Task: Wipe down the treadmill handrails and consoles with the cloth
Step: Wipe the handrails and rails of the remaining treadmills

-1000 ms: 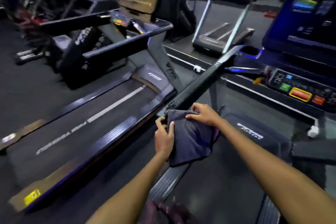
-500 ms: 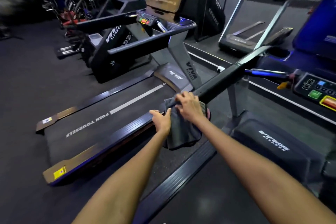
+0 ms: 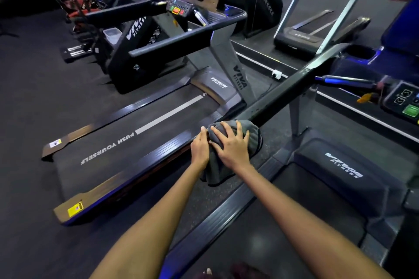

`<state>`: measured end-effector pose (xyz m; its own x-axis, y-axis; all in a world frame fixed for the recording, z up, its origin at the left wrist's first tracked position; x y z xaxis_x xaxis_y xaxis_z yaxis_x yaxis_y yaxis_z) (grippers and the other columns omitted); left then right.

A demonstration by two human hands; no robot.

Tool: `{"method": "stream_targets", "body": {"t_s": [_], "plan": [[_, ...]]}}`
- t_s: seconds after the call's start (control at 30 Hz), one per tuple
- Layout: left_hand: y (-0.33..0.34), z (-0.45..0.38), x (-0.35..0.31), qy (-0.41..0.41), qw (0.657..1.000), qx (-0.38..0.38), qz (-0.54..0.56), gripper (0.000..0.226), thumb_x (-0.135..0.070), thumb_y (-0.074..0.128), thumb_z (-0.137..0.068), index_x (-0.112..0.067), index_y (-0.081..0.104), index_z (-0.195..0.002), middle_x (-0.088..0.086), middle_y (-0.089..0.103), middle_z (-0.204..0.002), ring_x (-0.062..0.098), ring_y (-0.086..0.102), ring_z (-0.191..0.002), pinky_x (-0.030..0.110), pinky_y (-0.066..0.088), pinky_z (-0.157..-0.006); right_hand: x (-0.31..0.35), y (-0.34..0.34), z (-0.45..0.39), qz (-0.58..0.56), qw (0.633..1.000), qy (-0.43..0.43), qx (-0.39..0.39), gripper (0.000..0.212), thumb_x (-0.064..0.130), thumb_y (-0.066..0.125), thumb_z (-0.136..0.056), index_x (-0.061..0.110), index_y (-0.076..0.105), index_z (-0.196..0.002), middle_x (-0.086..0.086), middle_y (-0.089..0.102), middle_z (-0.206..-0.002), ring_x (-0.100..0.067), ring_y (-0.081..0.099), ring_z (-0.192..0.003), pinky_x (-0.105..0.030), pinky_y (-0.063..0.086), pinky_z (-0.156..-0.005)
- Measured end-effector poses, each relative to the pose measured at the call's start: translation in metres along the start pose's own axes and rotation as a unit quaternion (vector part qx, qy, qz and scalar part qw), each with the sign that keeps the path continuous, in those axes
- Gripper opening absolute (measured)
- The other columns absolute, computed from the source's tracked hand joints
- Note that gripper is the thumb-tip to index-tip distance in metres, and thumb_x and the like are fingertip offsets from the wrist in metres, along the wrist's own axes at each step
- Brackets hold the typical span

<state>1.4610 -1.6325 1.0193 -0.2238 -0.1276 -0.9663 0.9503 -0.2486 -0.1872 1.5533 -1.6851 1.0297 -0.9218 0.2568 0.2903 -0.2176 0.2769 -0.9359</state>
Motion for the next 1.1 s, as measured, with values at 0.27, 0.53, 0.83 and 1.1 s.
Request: {"method": "stream_targets", "body": {"t_s": [0.27,0.53,0.83,1.1], "plan": [[0.001,-0.025,0.033,-0.012,0.997,0.049,0.056,0.081,-0.083,0.026,-0.074,-0.021,0.072,-0.098,0.010,0.068,-0.111,0.026,0.061,-0.109,0.045,0.041,-0.105,-0.021,-0.006,-0.013,-0.015,1.000,0.025,-0.001,0.039,0.050,0.046,-0.091,0.042,0.052,-0.128,0.003,0.042,-0.142,-0.030,0.027,-0.133,-0.061,0.023,-0.103],[0.001,-0.014,0.017,-0.047,0.990,0.010,0.136,0.046,-0.046,0.018,-0.101,-0.024,0.058,-0.091,0.013,0.065,-0.102,0.029,0.060,-0.099,0.052,0.042,-0.101,-0.054,-0.013,-0.007,0.009,0.987,-0.148,-0.055,0.043,0.051,0.038,-0.085,0.039,0.060,-0.120,0.001,0.058,-0.124,-0.026,0.039,-0.113,-0.057,0.040,-0.085],[0.006,-0.016,0.018,0.000,0.997,-0.061,0.049,0.048,-0.038,0.023,-0.103,-0.008,0.061,-0.103,0.008,0.062,-0.099,0.024,0.056,-0.094,0.029,0.039,-0.085,-0.026,-0.014,-0.028,0.007,0.997,-0.075,0.025,0.037,0.046,0.040,-0.091,0.038,0.059,-0.122,0.006,0.049,-0.135,-0.030,0.035,-0.127,-0.063,0.019,-0.105],[0.018,-0.015,-0.011,0.055,0.992,-0.056,-0.102,0.043,-0.043,0.025,-0.102,-0.007,0.049,-0.104,0.014,0.059,-0.094,0.030,0.053,-0.089,0.033,0.032,-0.072,-0.067,-0.023,-0.048,-0.017,0.996,-0.071,0.049,0.039,0.054,0.038,-0.091,0.045,0.054,-0.125,0.013,0.046,-0.139,-0.026,0.034,-0.129,-0.060,0.020,-0.105]]}}
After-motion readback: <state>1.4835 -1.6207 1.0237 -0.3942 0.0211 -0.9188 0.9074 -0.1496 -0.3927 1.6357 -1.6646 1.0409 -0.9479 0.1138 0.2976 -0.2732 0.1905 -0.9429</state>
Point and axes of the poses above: each hand's wrist, its own z-axis away from the middle knuckle, its own y-axis out of the palm, x = y × z, the point moved 3 cm from there along -z, towards the middle knuckle
